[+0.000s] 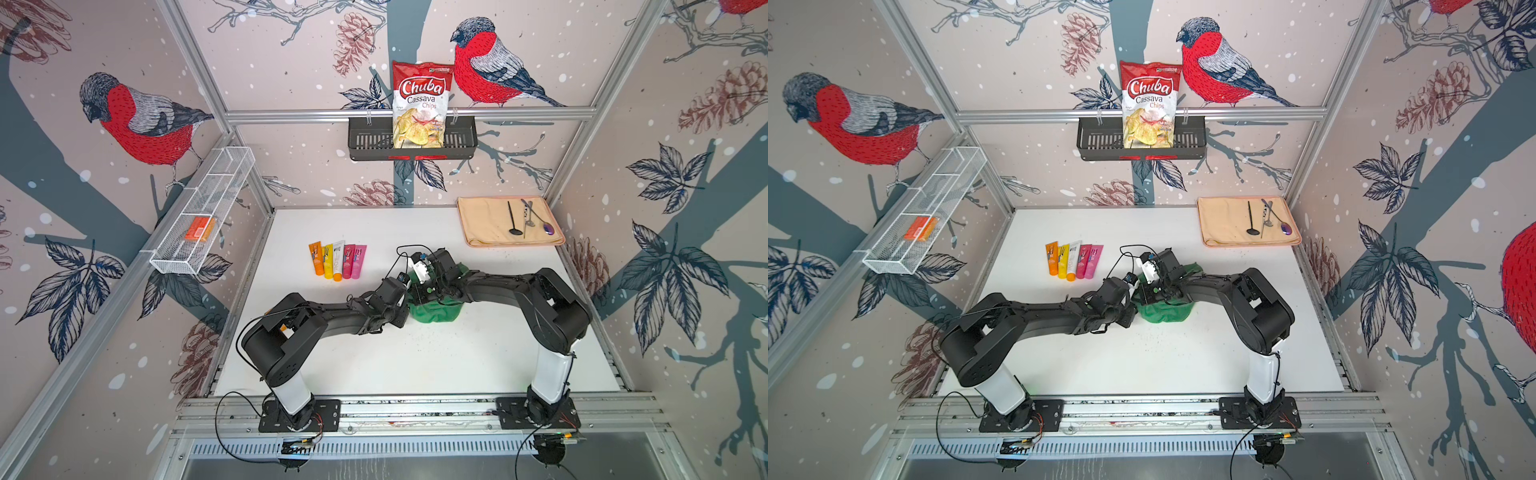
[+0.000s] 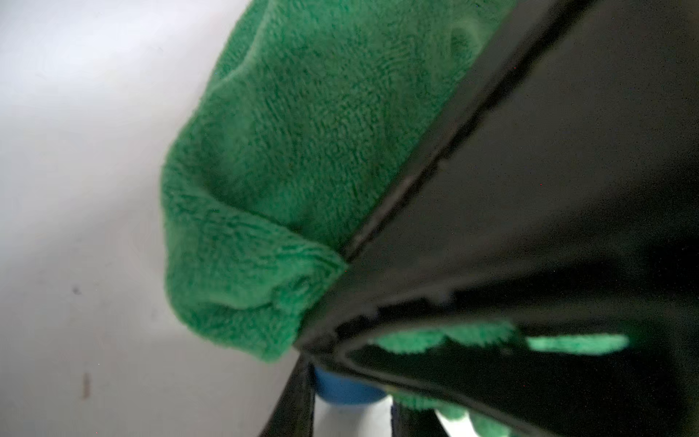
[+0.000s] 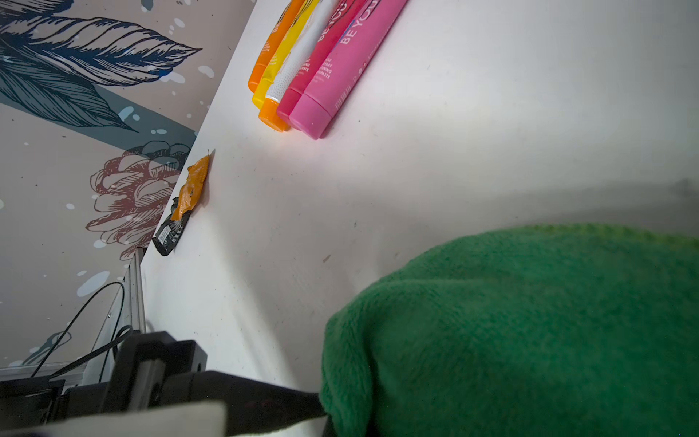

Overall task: Wipe the surface of the toothpaste tube
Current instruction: Wipe the dirt from the toothpaste tube.

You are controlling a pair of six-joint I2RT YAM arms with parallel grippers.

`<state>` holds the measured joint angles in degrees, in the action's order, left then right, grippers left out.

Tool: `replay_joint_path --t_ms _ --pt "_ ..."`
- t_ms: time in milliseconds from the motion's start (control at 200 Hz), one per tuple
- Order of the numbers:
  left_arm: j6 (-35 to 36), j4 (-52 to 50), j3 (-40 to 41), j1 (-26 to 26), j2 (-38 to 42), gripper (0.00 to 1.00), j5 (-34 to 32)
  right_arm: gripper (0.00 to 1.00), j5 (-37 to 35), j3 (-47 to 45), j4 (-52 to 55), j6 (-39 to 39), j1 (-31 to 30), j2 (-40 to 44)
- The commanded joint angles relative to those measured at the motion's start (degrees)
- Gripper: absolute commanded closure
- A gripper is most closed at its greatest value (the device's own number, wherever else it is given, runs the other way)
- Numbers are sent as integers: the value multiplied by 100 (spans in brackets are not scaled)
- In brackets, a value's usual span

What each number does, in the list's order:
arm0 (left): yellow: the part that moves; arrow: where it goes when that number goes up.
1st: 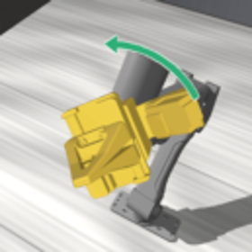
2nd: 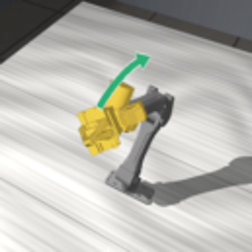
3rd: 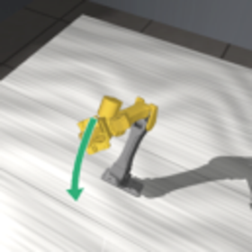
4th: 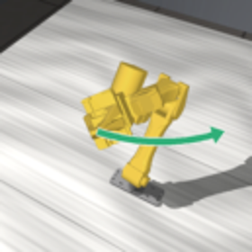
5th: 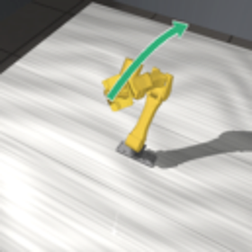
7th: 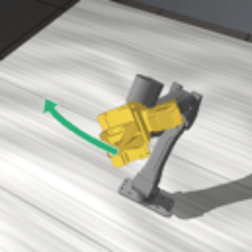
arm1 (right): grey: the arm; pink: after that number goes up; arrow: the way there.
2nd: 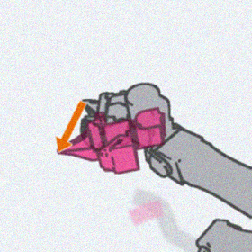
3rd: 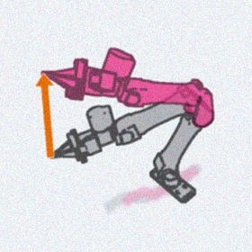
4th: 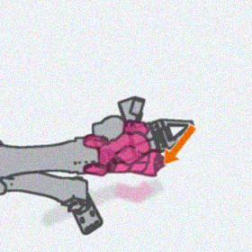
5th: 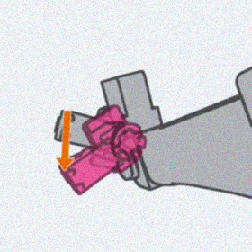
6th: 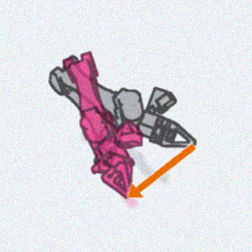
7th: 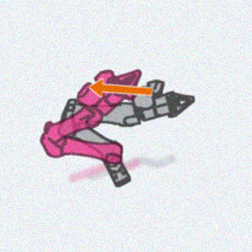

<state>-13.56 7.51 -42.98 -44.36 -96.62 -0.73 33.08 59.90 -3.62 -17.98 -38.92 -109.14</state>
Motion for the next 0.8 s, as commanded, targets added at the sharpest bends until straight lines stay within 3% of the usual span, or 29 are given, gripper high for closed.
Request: replay_joint_path --t_ms 0,255,330,550,795 --pt "105 31 125 24 79 87 9 100 -1245 111 791 139 210 -134" --pt "169 86 277 66 193 89 28 100 -2219 532 1547 356 854 -219" --pt "177 115 300 77 225 89 55 100 -2218 573 1571 389 935 -265" --pt "205 137 207 95 136 89 108 100 -1362 545 1261 414 388 -209" --pt "262 259 135 111 12 89 131 100 146 -156 285 138 47 419"
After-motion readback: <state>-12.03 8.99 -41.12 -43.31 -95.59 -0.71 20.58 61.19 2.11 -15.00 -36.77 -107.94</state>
